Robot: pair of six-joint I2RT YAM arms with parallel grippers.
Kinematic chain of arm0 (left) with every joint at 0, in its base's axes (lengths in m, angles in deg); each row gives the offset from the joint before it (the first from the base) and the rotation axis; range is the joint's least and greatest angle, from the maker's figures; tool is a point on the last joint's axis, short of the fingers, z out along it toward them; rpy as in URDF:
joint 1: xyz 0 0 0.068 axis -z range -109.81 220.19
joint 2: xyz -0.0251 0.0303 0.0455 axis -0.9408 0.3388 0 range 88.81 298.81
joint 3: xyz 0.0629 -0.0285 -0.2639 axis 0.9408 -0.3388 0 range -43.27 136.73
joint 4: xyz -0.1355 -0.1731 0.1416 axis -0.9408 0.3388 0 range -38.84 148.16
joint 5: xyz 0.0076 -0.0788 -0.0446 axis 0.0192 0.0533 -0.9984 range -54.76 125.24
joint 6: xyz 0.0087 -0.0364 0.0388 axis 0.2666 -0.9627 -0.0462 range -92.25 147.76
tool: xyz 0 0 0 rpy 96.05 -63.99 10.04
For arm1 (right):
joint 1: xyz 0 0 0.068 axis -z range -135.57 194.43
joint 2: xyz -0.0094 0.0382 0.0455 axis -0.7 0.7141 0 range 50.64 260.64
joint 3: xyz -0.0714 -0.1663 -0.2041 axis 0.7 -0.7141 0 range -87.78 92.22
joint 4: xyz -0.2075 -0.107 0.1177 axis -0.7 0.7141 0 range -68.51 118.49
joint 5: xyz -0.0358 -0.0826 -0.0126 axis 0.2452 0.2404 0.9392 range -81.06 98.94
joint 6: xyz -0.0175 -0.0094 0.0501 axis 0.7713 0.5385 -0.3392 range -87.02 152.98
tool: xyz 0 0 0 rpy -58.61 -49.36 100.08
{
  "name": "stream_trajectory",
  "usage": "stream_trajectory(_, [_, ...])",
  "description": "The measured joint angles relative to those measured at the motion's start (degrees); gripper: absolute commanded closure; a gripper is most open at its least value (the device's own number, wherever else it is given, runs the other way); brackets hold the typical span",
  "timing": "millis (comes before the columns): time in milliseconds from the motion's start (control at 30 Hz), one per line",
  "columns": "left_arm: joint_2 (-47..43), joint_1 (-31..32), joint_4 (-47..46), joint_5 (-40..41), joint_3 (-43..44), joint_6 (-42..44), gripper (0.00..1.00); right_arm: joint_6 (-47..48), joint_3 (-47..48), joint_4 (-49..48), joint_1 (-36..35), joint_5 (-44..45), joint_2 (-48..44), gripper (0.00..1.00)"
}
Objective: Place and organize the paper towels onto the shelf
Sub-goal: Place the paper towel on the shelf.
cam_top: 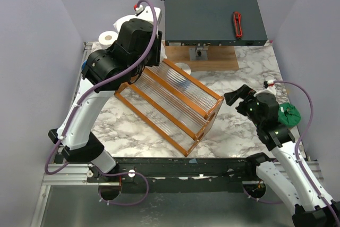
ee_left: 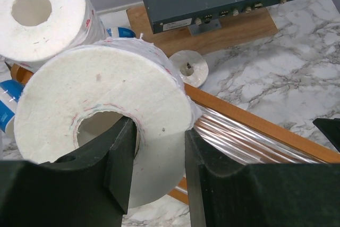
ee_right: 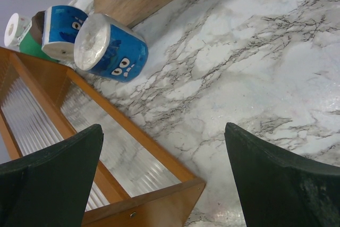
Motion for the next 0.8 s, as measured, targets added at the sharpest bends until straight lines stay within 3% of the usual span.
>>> stream_trajectory(800, [3.5, -3.8, 0.3, -6.1, 0.3, -0.7, 0.9, 0.0, 0.0, 0.0, 0.0, 0.0, -0.3, 0.0])
